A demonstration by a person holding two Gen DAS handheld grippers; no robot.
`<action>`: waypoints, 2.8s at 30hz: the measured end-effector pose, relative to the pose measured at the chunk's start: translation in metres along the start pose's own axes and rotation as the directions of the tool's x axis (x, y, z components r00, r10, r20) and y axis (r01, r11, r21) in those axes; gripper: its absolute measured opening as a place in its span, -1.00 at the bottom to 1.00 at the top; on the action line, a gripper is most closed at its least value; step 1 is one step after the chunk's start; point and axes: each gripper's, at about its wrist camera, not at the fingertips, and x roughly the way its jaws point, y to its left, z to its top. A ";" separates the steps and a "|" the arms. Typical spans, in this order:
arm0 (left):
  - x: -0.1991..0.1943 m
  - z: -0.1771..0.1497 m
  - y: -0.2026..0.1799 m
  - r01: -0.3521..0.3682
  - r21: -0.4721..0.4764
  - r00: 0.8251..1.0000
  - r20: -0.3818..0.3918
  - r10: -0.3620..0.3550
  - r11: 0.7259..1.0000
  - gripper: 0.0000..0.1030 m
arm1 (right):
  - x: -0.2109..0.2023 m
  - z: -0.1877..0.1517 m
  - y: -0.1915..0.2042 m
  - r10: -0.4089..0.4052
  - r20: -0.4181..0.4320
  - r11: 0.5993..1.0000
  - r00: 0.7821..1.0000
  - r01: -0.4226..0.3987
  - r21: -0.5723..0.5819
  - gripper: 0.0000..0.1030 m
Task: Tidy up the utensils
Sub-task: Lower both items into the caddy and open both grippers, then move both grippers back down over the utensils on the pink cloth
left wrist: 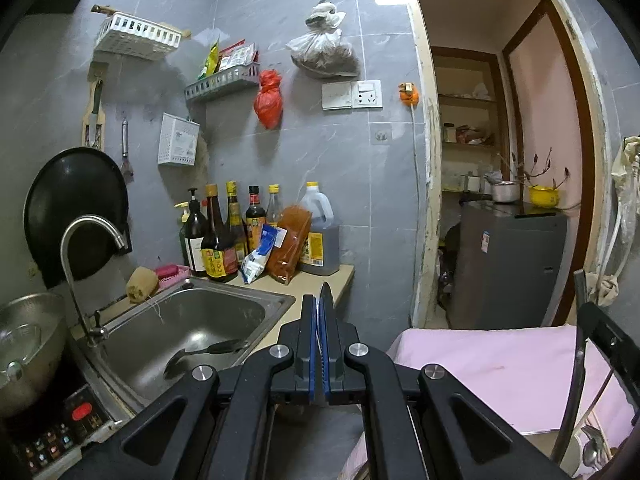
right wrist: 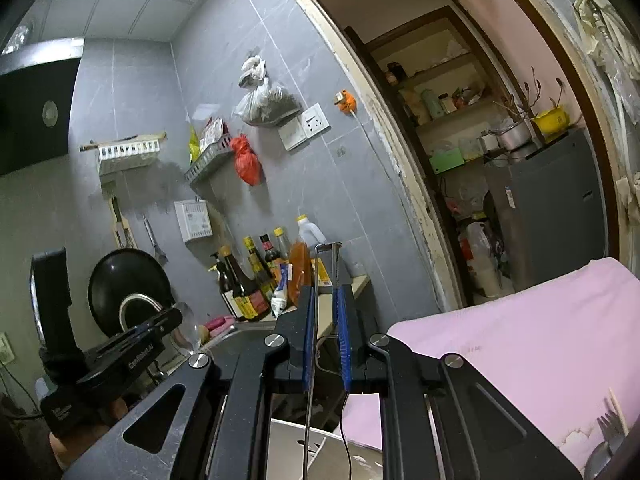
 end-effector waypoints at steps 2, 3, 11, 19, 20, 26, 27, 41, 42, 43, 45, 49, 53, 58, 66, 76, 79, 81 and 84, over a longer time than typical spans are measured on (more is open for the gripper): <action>-0.001 -0.001 0.000 0.003 0.006 1.000 0.013 -0.004 1.000 -0.95 | 0.001 -0.004 0.000 0.002 -0.004 1.000 1.000 -0.002 -0.009 -0.80; -0.004 -0.002 0.000 0.006 0.008 1.000 0.027 -0.006 1.000 -0.95 | 0.001 -0.004 0.000 0.004 -0.006 1.000 1.000 -0.004 -0.012 -0.80; -0.019 -0.011 -0.010 0.041 0.065 0.995 0.086 -0.046 0.997 -0.95 | 0.002 -0.011 -0.005 -0.002 -0.026 1.000 1.000 0.002 -0.015 -0.79; -0.016 -0.012 -0.003 0.183 0.018 0.983 -0.025 -0.182 0.983 -0.88 | -0.002 -0.016 -0.011 -0.001 -0.084 1.000 0.996 0.001 -0.002 -0.76; -0.016 -0.012 -0.001 0.196 0.004 0.980 -0.040 -0.195 0.981 -0.88 | -0.004 -0.016 -0.011 0.001 -0.088 1.000 0.996 -0.001 -0.007 -0.69; -0.016 -0.016 0.005 0.246 -0.049 0.963 -0.103 -0.250 0.968 -0.87 | -0.015 -0.012 -0.013 0.007 -0.083 1.000 0.996 -0.007 -0.003 -0.52; -0.018 -0.015 0.006 0.250 -0.056 0.961 -0.107 -0.254 0.967 -0.86 | -0.017 -0.011 -0.013 0.007 -0.082 1.000 0.997 -0.008 -0.006 -0.52; -0.054 -0.005 -0.013 0.351 -0.103 0.927 -0.099 -0.361 0.931 0.02 | -0.080 0.034 -0.022 -0.088 -0.041 0.993 0.995 0.084 -0.080 0.12; -0.058 -0.005 -0.016 0.357 -0.102 0.925 -0.096 -0.366 0.929 0.15 | -0.086 0.037 -0.025 -0.097 -0.043 0.992 0.994 0.093 -0.084 0.17; -0.064 -0.005 -0.021 0.369 -0.099 0.921 -0.092 -0.378 0.924 0.20 | -0.091 0.040 -0.027 -0.109 -0.047 0.990 0.993 0.104 -0.090 0.26; -0.070 -0.004 -0.029 0.384 -0.095 0.916 -0.088 -0.392 0.918 0.40 | -0.104 0.047 -0.035 -0.134 -0.049 0.986 0.990 0.129 -0.101 0.34; -0.087 -0.008 -0.053 0.415 -0.076 0.903 -0.084 -0.421 0.907 0.72 | -0.131 0.057 -0.056 -0.193 -0.047 0.976 0.980 0.187 -0.108 0.76; -0.101 -0.015 -0.077 0.432 -0.055 0.896 -0.085 -0.435 0.900 0.86 | -0.151 0.067 -0.077 -0.261 -0.041 0.959 0.964 0.255 -0.125 0.94; -0.113 -0.026 -0.109 0.455 -0.042 0.883 -0.104 -0.457 0.889 0.87 | -0.175 0.076 -0.104 -0.333 -0.019 0.934 0.943 0.327 -0.144 0.96; -0.119 -0.050 -0.152 0.465 -0.041 0.874 -0.138 -0.466 0.884 0.88 | -0.198 0.074 -0.150 -0.420 -0.048 0.897 0.906 0.407 -0.173 0.97; -0.099 -0.104 -0.201 0.485 -0.038 0.826 -0.309 -0.472 0.874 0.88 | -0.202 0.027 -0.224 -0.475 -0.265 0.880 0.839 0.459 -0.124 0.97; -0.088 -0.117 -0.211 0.488 -0.040 0.810 -0.350 -0.469 0.872 0.88 | -0.193 0.008 -0.241 -0.473 -0.350 0.879 0.809 0.460 -0.123 0.96; -0.081 -0.124 -0.216 0.486 -0.035 0.803 -0.375 -0.462 0.873 0.88 | -0.187 -0.005 -0.247 -0.461 -0.394 0.884 0.795 0.448 -0.130 0.96; -0.069 -0.133 -0.224 0.492 -0.032 0.786 -0.412 -0.460 0.870 0.88 | -0.173 -0.022 -0.251 -0.449 -0.459 0.891 0.766 0.425 -0.162 0.96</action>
